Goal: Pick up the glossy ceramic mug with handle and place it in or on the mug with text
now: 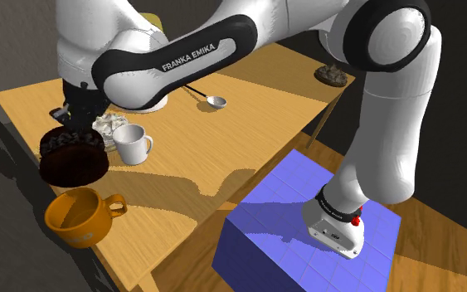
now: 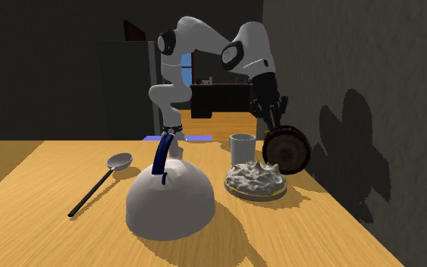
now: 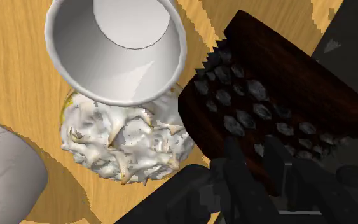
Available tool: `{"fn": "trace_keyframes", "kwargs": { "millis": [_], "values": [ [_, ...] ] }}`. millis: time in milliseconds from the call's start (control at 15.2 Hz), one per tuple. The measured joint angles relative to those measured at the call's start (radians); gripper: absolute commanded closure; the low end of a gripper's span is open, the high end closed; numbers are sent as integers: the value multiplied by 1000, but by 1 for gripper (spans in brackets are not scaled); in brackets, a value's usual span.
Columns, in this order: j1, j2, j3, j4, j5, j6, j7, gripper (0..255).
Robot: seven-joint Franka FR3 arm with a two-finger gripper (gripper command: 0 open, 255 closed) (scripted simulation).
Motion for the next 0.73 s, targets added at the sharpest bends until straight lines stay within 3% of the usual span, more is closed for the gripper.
{"fn": "trace_keyframes", "kwargs": {
  "millis": [132,330,396,528,726],
  "values": [
    [-22,-55,7,-68,21,-194,-10,255],
    [-29,-82,13,-93,31,-276,-15,255],
    [-29,-82,13,-93,31,-277,-15,0],
    [-43,-82,13,-93,46,-277,-37,0],
    [-114,-71,15,-76,124,-303,-156,0]
  ]
}}
